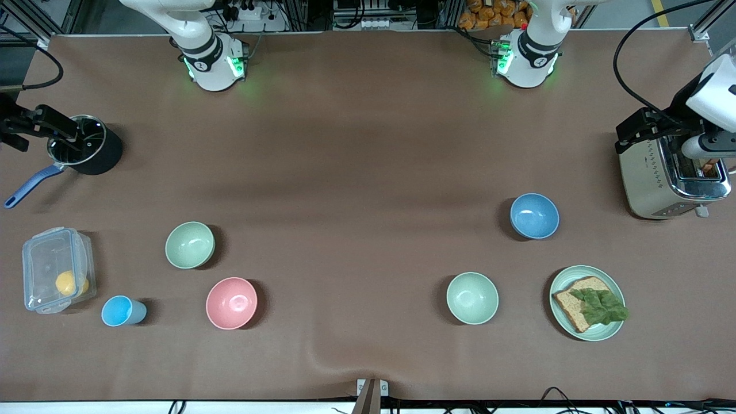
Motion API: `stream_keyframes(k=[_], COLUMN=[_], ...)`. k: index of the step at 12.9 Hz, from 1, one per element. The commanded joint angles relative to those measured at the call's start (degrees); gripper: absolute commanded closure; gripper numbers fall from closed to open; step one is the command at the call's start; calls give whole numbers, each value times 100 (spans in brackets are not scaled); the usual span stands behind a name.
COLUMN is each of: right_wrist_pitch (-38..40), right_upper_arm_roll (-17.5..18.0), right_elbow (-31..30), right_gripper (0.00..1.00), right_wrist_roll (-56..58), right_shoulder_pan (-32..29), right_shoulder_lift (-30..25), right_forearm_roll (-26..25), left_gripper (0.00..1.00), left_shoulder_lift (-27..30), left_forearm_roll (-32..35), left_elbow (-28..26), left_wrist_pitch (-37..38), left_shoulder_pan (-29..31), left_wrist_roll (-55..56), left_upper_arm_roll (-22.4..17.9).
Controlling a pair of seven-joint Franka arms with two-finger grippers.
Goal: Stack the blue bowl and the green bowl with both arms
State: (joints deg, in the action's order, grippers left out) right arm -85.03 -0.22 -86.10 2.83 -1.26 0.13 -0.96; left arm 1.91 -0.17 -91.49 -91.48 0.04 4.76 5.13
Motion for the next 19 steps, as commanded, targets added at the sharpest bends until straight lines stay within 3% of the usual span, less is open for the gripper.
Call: stream_keyframes(k=[1,5,8,10,12,14,19], right_wrist_pitch=[31,65,65,57,-22,-337,-1785], right_upper_arm_roll=[4,13,-5,-5,4,-13,-14], right_elbow=[32,40,32,-3,-12,-12,14], right_gripper=[0,0,0,0,0,0,0], right_wrist_roll=[-11,-11,-11,-2,50,77,769], right_shoulder_pan=[29,21,21,21,3,-75,-225], right_shoulder_lift=[-22,-39,-5,153,713,1407,3069], right_forearm_roll=[-45,-45,-36,-27,-19,462,904], left_gripper=[0,0,0,0,0,0,0], left_shoulder_lift=[73,-155,-804,-1130,-1149,-1402,-2220], left_forearm_roll=[-27,52,61,70,70,88,387], left_elbow=[44,44,-62,-498,-1507,-2300,-2514], left_wrist_pitch=[156,165,87,-472,-1884,-3117,-3912], left_shoulder_pan=[-30,75,268,400,471,471,427], left_wrist_roll=[-124,-133,-142,-142,-150,-142,-10], left_upper_arm_roll=[-56,-73,-100,-100,-65,-64,-38])
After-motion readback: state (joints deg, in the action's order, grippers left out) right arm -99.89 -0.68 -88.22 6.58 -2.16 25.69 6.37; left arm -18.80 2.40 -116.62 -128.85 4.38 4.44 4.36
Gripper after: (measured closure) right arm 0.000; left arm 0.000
